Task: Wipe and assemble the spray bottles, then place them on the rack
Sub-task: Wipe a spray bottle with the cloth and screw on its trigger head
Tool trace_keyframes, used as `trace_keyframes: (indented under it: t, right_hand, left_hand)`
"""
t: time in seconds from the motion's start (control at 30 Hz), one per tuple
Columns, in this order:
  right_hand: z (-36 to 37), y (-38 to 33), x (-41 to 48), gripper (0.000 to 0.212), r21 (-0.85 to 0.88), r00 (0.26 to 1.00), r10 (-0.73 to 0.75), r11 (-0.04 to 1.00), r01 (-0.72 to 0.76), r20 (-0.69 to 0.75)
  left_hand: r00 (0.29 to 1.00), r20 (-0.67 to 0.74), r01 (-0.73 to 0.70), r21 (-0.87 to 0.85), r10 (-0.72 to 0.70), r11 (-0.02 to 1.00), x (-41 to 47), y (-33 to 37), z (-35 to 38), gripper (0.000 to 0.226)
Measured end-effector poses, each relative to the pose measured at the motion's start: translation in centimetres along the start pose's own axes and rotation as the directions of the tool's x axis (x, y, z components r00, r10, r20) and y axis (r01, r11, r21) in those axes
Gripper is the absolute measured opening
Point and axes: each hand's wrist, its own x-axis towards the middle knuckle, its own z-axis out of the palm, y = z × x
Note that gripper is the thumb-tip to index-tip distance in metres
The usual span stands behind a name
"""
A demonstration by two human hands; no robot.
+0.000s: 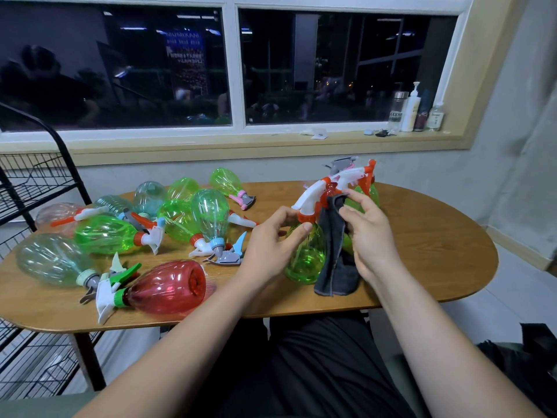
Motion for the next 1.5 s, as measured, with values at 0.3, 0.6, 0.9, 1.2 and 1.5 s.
trace_keyframes:
  t: [0.3, 0.6, 0.9, 1.2, 1.5]
  right_hand:
    - [0.8, -1.5, -0.2, 0.042, -0.207, 0.968, -0.246, 0.946, 0.251, 0.051]
    - [-0.4, 0.2, -0.2, 0.040, -0.436, 0.973, -0.203, 0.870, 0.231, 0.110]
    - [-0.6, -0.1, 0.0, 0.043, -0.486, 0.952, -0.270, 0.818, 0.306, 0.146]
    - [-2.1, 0.2, 1.3, 0.037, -0.334, 0.977, -0.211, 0.924, 0.185, -0.042]
    - [0.3, -4.6, 0.5, 0.040, -0.474, 0.856, -0.511, 0.736, 0.483, 0.080]
  left_hand:
    - [1.000, 0.022, -0.004, 0.001, 0.004, 1.000, 0.3, -0.2, -0.1, 0.016]
    - [1.000, 0.024, 0.004, 0.005, -0.004, 1.000, 0.3, -0.2, -0.1, 0.018]
    - [1.000, 0.025, 0.007, 0.006, -0.007, 1.000, 0.3, -0.3, -0.2, 0.021]
    - [0.999, 0.032, 0.016, 0.003, -0.016, 1.000, 0.2, 0.0, -0.1, 0.017]
    - [1.000, 0.019, 0.013, 0.016, -0.013, 1.000, 0.2, 0.0, 0.0, 0.015]
